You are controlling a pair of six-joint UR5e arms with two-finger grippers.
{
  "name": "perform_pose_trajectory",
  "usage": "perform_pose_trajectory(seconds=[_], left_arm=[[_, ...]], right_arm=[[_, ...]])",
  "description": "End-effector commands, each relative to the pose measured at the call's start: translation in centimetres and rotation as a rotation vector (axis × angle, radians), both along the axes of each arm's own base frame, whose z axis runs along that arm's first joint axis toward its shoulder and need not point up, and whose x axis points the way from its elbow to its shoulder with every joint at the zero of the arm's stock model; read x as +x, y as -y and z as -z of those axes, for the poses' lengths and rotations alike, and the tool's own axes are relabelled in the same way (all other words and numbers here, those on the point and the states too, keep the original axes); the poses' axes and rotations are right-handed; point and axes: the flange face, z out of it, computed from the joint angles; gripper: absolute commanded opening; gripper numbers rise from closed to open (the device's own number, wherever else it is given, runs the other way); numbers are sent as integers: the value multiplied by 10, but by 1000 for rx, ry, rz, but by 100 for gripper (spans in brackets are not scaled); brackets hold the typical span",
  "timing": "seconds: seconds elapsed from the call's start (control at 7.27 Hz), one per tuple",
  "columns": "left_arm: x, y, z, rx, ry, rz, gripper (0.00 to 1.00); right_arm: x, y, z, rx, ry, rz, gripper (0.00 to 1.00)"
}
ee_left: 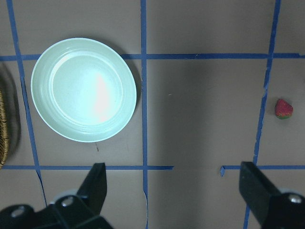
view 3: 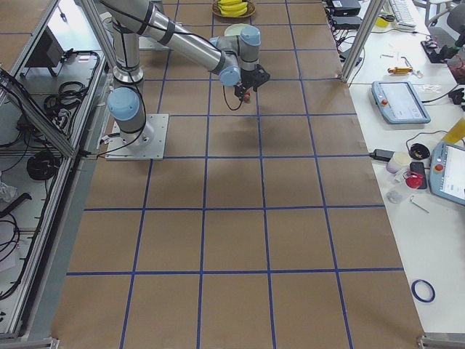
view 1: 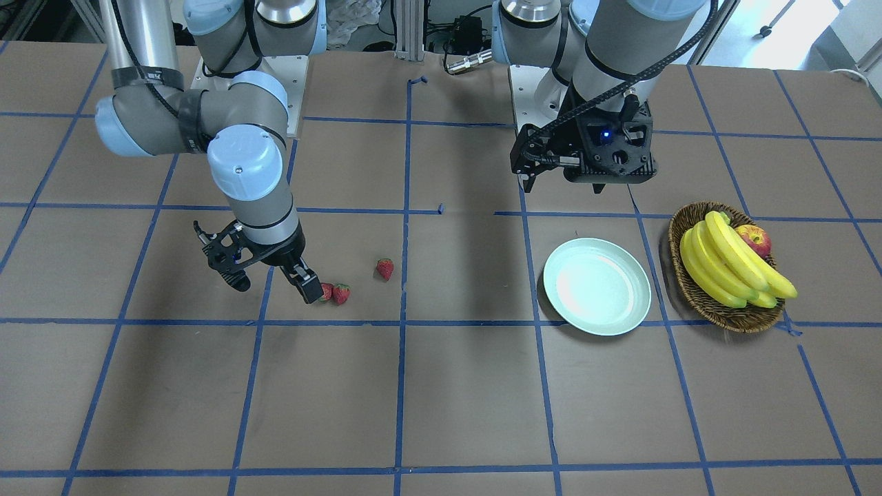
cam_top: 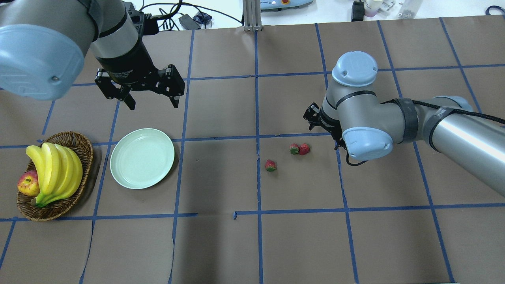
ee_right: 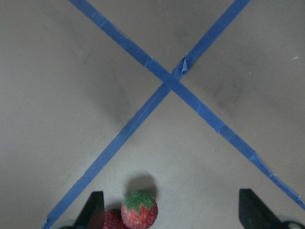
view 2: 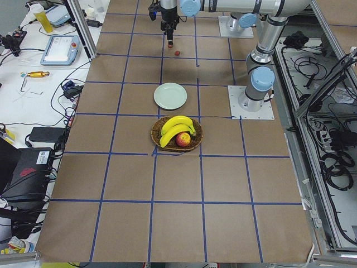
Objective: Collect all strawberries into plate
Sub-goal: 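Lower the right gripper onto the strawberry cluster and grasp one strawberry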
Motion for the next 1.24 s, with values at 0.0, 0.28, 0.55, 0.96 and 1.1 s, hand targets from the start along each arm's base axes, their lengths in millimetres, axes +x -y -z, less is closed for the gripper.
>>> perform_pose_trajectory(seconds=[0.0, 0.28, 0.55, 0.96, 1.1], left_arm=[[0, 0, 0, 1, 0, 0, 100], [0, 1, 3, 9, 1, 0, 100], [0, 1, 3, 9, -1, 0, 100], [0, 1, 3, 9, -1, 0, 100], [0, 1, 3, 9, -1, 0, 100]], right_arm=[[22, -3, 14, -21, 82, 26, 95], [21, -10, 28, -32, 82, 24, 100], [17, -9, 29, -36, 70, 32, 78], [18, -10, 46, -23, 77, 32, 67], [18, -9, 45, -26, 73, 31, 54]])
